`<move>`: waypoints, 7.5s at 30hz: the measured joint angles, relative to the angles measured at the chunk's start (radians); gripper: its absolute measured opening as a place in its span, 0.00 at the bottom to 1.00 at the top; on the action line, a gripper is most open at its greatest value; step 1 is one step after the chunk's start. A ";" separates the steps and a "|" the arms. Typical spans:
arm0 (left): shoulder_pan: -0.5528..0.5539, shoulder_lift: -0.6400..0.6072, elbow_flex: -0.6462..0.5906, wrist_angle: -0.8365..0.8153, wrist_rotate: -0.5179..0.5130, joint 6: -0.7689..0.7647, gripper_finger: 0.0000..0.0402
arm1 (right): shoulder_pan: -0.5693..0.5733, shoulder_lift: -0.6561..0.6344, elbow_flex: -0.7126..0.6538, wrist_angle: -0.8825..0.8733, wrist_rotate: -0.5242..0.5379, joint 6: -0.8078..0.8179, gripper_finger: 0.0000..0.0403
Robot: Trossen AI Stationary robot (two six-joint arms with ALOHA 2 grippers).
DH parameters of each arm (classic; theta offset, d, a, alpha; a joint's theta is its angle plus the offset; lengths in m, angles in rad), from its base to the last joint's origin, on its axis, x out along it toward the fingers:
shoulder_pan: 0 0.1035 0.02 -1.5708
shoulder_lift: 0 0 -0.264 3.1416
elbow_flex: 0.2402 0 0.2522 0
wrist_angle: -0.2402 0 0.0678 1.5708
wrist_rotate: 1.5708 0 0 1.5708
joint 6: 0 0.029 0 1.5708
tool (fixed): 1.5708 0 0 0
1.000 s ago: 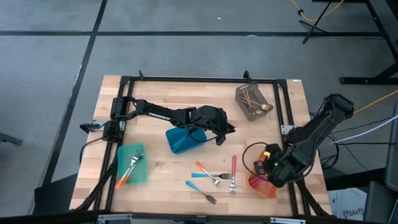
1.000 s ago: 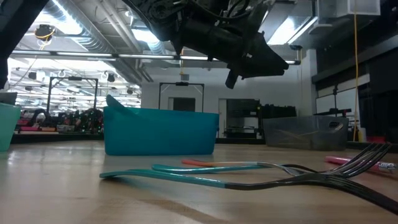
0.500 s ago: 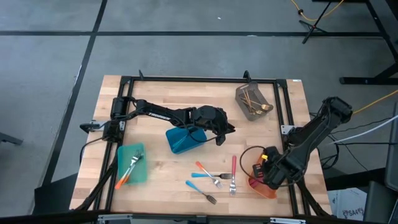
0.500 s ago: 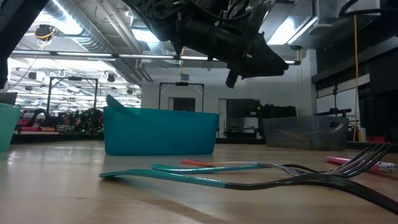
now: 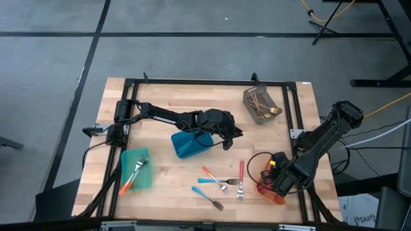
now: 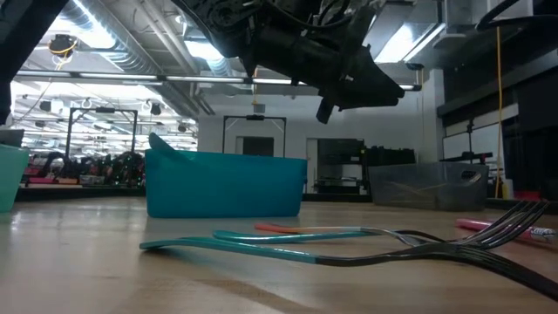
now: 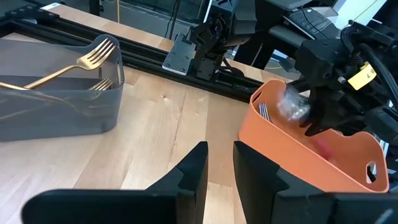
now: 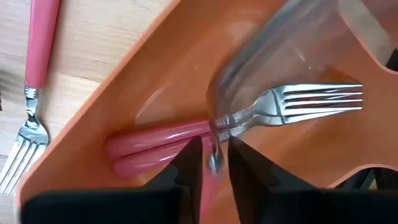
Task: Sort silverware by color (type)
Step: Put the top pink fork into the orange bin, then put the orange fork into the light blue bin
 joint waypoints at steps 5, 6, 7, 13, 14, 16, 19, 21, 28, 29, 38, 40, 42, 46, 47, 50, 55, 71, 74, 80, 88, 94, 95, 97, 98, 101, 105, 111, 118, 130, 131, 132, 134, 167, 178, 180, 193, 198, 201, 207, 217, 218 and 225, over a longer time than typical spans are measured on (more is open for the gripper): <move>0.000 0.000 0.000 0.000 0.000 0.000 0.17 | 0.000 0.000 0.000 0.000 0.000 0.000 0.25; 0.000 0.000 0.000 0.000 0.000 0.000 0.17 | 0.000 0.000 0.000 0.000 0.000 0.000 0.26; 0.000 0.000 0.000 0.000 0.000 0.000 0.17 | 0.000 0.000 0.000 0.000 0.000 0.000 0.26; 0.000 0.000 0.000 0.000 0.000 0.000 0.17 | 0.000 0.000 0.000 0.000 0.000 0.000 0.26; 0.000 0.000 0.000 0.000 0.000 0.000 0.17 | 0.000 0.000 0.000 0.000 0.000 0.000 0.26; 0.000 0.000 0.001 0.000 0.000 0.000 0.17 | 0.000 0.000 0.000 0.000 0.000 0.000 0.26; 0.000 0.000 0.001 0.000 0.000 0.000 0.17 | 0.000 0.000 0.000 0.001 0.000 0.000 0.26; 0.000 0.000 0.001 0.000 0.000 0.000 0.17 | 0.000 0.000 0.000 0.001 0.000 0.000 0.26; 0.000 0.000 0.001 0.000 0.000 0.000 0.17 | 0.000 -0.001 0.000 0.001 -0.050 -0.001 0.26; 0.000 0.000 0.001 0.000 0.000 0.001 0.17 | 0.000 -0.001 0.000 0.000 -0.060 0.000 0.26; -0.020 0.000 0.001 0.000 0.001 0.077 0.17 | 0.000 -0.001 0.032 -0.019 -0.052 -0.001 0.26; -0.028 0.000 0.001 0.000 0.001 0.097 0.17 | 0.000 -0.001 0.056 -0.047 -0.050 -0.001 0.26; -0.036 0.000 0.001 0.000 0.001 0.106 0.17 | 0.000 -0.001 0.085 -0.082 -0.033 -0.001 0.26; -0.051 0.000 0.001 0.000 0.001 0.111 0.17 | 0.000 -0.002 0.155 -0.176 0.028 -0.007 0.26; -0.054 0.000 0.001 0.000 0.001 0.111 0.17 | 0.000 -0.002 0.174 -0.197 0.042 -0.016 0.26; -0.065 0.000 0.001 0.000 0.007 0.114 0.17 | 0.000 -0.002 0.222 -0.248 0.091 -0.045 0.26; -0.071 -0.005 0.001 0.000 0.162 0.198 0.17 | 0.000 -0.002 0.272 -0.264 0.189 -0.119 0.26; -0.094 -0.018 0.001 -0.367 0.335 0.389 0.17 | 0.000 -0.002 0.283 -0.261 0.418 -0.256 0.26; -0.108 -0.018 0.001 -0.476 0.321 0.466 0.17 | 0.000 -0.002 0.283 -0.261 0.436 -0.274 0.26; -0.146 -0.018 0.001 -0.623 0.195 0.541 0.17 | 0.000 -0.002 0.283 -0.261 0.467 -0.289 0.26; -0.180 -0.018 0.001 -0.657 0.163 0.516 0.20 | 0.000 -0.002 0.283 -0.261 0.472 -0.289 0.26; -0.215 -0.018 0.001 -0.634 0.107 0.521 0.29 | 0.000 -0.002 0.283 -0.261 0.471 -0.289 0.26; -0.219 -0.018 0.001 -0.626 0.090 0.517 0.30 | 0.000 -0.002 0.283 -0.261 0.471 -0.289 0.26; -0.226 -0.018 0.001 -0.616 0.063 0.503 0.31 | 0.000 -0.002 0.283 -0.261 0.471 -0.289 0.26; -0.229 -0.018 0.001 -0.611 0.050 0.494 0.31 | 0.000 -0.002 0.283 -0.261 0.472 -0.289 0.26; -0.238 -0.018 0.001 -0.608 0.031 0.494 0.31 | 0.000 -0.001 0.283 -0.261 0.480 -0.289 0.26; -0.254 -0.018 0.001 -0.610 0.045 0.495 0.31 | 0.000 -0.001 0.283 -0.261 0.516 -0.290 0.26; -0.281 -0.018 0.001 -0.622 0.050 0.565 0.31 | 0.000 -0.001 0.283 -0.261 0.549 -0.290 0.26; -0.294 0.017 0.001 -0.597 0.088 0.571 0.31 | 0.000 -0.001 0.283 -0.260 0.571 -0.299 0.26; -0.284 0.059 0.000 -0.557 0.146 0.547 0.31 | 0.000 -0.001 0.283 -0.256 0.579 -0.363 0.26; -0.284 0.065 0.001 -0.551 0.148 0.552 0.31 | 0.000 -0.001 0.283 -0.255 0.579 -0.369 0.26; -0.284 0.069 0.001 -0.551 0.151 0.555 0.31 | 0.000 -0.001 0.283 -0.254 0.579 -0.375 0.26; -0.280 0.078 -0.001 -0.561 0.162 0.555 0.31 | 0.000 -0.001 0.283 -0.253 0.580 -0.391 0.26; -0.261 0.104 0.001 -0.555 0.173 0.541 0.10 | 0.000 -0.001 0.283 -0.254 0.626 -0.498 0.26; -0.253 0.104 0.001 -0.563 0.170 0.540 0.03 | 0.000 -0.001 0.283 -0.254 0.631 -0.498 0.26; -0.251 0.104 0.001 -0.563 0.176 0.540 0.02 | 0.000 -0.001 0.283 -0.254 0.631 -0.498 0.26; -0.251 0.098 0.000 -0.563 0.178 0.546 0.02 | 0.000 -0.001 0.283 -0.253 0.631 -0.498 0.26; -0.251 0.092 0.000 -0.566 0.170 0.540 0.02 | 0.000 -0.001 0.283 -0.251 0.631 -0.498 0.26; -0.253 0.091 0.000 -0.564 0.172 0.539 0.01 | 0.000 -0.001 0.283 -0.250 0.631 -0.498 0.26; -0.254 0.091 0.027 -0.576 0.178 0.538 0.01 | 0.000 -0.001 0.283 -0.249 0.631 -0.498 0.26; -0.253 0.087 0.118 -0.624 0.173 0.545 0.00 | 0.000 -0.001 0.283 -0.249 0.631 -0.498 0.26; -0.252 0.087 0.118 -0.635 0.170 0.546 0.00 | 0.000 -0.001 0.283 -0.249 0.631 -0.498 0.26; -0.251 0.087 0.118 -0.778 0.019 0.555 0.00 | 0.000 -0.001 0.283 -0.249 0.631 -0.498 0.26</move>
